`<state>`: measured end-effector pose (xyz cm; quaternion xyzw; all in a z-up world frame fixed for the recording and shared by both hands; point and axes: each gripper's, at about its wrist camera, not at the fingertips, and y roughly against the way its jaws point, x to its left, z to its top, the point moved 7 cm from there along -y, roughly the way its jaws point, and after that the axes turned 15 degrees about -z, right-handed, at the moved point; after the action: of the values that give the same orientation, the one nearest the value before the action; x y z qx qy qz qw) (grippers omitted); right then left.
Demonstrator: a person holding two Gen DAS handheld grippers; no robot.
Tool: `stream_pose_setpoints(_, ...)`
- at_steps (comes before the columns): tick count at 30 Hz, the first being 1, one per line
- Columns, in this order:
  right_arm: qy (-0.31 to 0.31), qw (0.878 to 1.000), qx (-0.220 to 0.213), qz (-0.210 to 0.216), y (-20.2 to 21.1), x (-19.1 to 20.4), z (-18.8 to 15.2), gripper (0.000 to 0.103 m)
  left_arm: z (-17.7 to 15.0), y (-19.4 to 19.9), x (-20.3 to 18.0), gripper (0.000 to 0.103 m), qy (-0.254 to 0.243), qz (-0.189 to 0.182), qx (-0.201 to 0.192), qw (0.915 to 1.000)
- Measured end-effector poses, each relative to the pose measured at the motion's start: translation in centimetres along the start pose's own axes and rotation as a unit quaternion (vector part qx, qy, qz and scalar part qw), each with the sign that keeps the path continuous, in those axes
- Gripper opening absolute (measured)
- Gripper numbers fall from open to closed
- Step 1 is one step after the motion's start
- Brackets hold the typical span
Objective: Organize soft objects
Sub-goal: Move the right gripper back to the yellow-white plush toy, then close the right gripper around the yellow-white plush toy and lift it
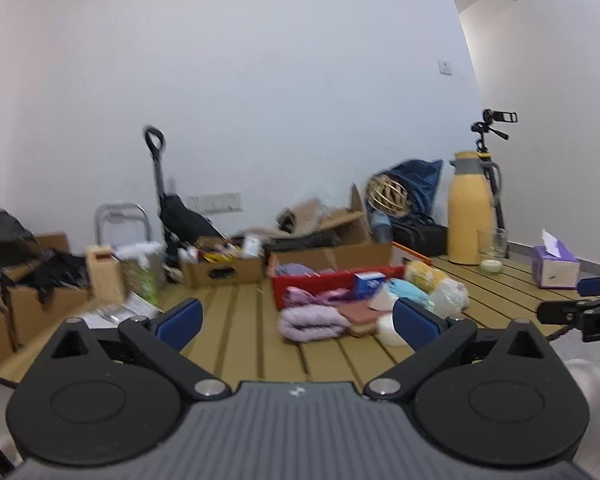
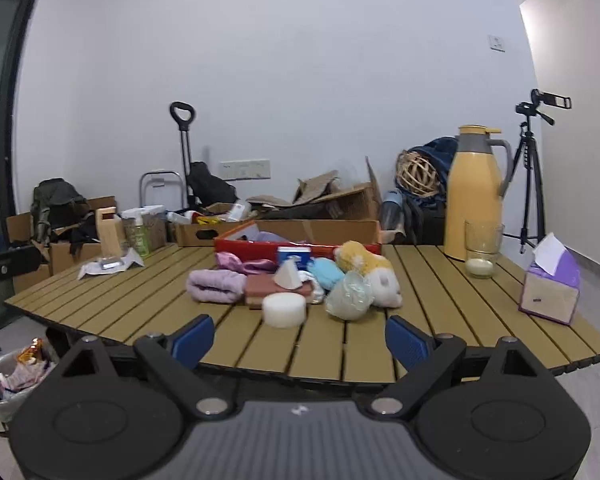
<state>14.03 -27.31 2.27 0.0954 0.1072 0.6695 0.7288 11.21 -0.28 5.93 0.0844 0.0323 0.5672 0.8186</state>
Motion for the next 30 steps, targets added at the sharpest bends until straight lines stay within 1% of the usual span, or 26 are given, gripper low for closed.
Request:
stream_pose_setpoints(2, -0.012, 1.0, 0.007, -0.009, -1.1, -0.7, -0.3, 0.092, -0.6, -2.2, -0.6, 0.103, -0.002, -0.015, 0.018, 0.9997)
stream_pose_setpoints(5, -0.034, 0.999, 0.028, -0.02, -3.2, -2.1, -1.3, 0.09, -1.3, -5.2, -1.0, 0.103, -0.012, -0.028, 0.036, 0.9989)
stream_pose_setpoints(7, -0.051, 0.998, 0.043, -0.021, -4.8, -3.3, -1.8, 0.089, -1.5, -7.8, -1.0, 0.103, -0.005, -0.038, 0.052, 0.9979)
stream_pose_setpoints(10, -0.065, 0.996, 0.057, -0.024, -7.9, -5.0, -1.4, 0.087, -0.9, -12.4, -1.8, 0.103, 0.0, -0.072, 0.064, 0.9953)
stream_pose_setpoints(12, -0.067, 0.995, 0.064, -0.028, -10.6, -6.0, -0.8, 0.087, 0.0, -15.6, -2.6, 0.102, -0.022, -0.099, 0.06, 0.993)
stream_pose_setpoints(14, -0.065, 0.995, 0.064, -0.032, -13.6, -6.7, 0.2, 0.087, 1.5, -19.4, -3.2, 0.096, -0.053, -0.111, 0.052, 0.991)
stream_pose_setpoints(16, -0.058, 0.996, 0.069, -0.027, -17.0, -7.1, 1.1, 0.086, 2.9, -23.4, -3.6, 0.082, -0.061, -0.124, 0.054, 0.9889)
stream_pose_setpoints(18, -0.059, 0.995, 0.073, -0.018, -20.3, -7.3, 2.0, 0.085, 3.7, -27.5, -4.1, 0.076, -0.053, -0.154, 0.066, 0.9844)
stream_pose_setpoints(19, -0.061, 0.995, 0.077, -0.014, -21.6, -7.4, 2.3, 0.081, 3.9, -29.9, -4.4, 0.076, -0.048, -0.166, 0.076, 0.982)
stream_pose_setpoints(20, -0.064, 0.995, 0.081, -0.008, -23.1, -7.4, 2.7, 0.08, 3.7, -31.9, -4.8, 0.076, -0.049, -0.173, 0.087, 0.9799)
stream_pose_setpoints(21, -0.072, 0.994, 0.088, -0.004, -24.8, -7.5, 3.0, 0.078, 3.5, -33.5, -5.1, 0.076, -0.058, -0.171, 0.095, 0.979)
stream_pose_setpoints(22, -0.076, 0.992, 0.096, -0.002, -26.1, -7.5, 3.1, 0.077, 3.1, -35.0, -5.4, 0.074, -0.069, -0.161, 0.098, 0.9797)
stream_pose_setpoints(23, -0.079, 0.992, 0.102, 0.0, -27.3, -7.4, 3.2, 0.076, 2.7, -36.5, -5.5, 0.073, -0.071, -0.154, 0.101, 0.9803)
stream_pose_setpoints(24, -0.081, 0.991, 0.104, 0.003, -28.3, -7.3, 3.2, 0.075, 2.4, -37.4, -5.6, 0.071, -0.066, -0.159, 0.106, 0.9793)
stream_pose_setpoints(25, -0.08, 0.991, 0.109, 0.005, -29.4, -7.0, 3.1, 0.074, 1.9, -38.5, -5.7, 0.064, -0.057, -0.167, 0.113, 0.9778)
stream_pose_setpoints(27, -0.075, 0.99, 0.118, 0.007, -31.0, -6.6, 2.7, 0.071, 1.1, -40.2, -5.9, 0.064, -0.048, -0.176, 0.127, 0.975)
stream_pose_setpoints(29, -0.07, 0.989, 0.131, 0.011, -32.5, -6.1, 2.1, 0.07, 0.1, -41.6, -5.8, 0.063, -0.036, -0.181, 0.146, 0.9719)
stream_pose_setpoints(30, -0.069, 0.988, 0.135, 0.013, -33.1, -5.8, 1.8, 0.07, -0.3, -41.9, -5.7, 0.06, -0.029, -0.186, 0.153, 0.9702)
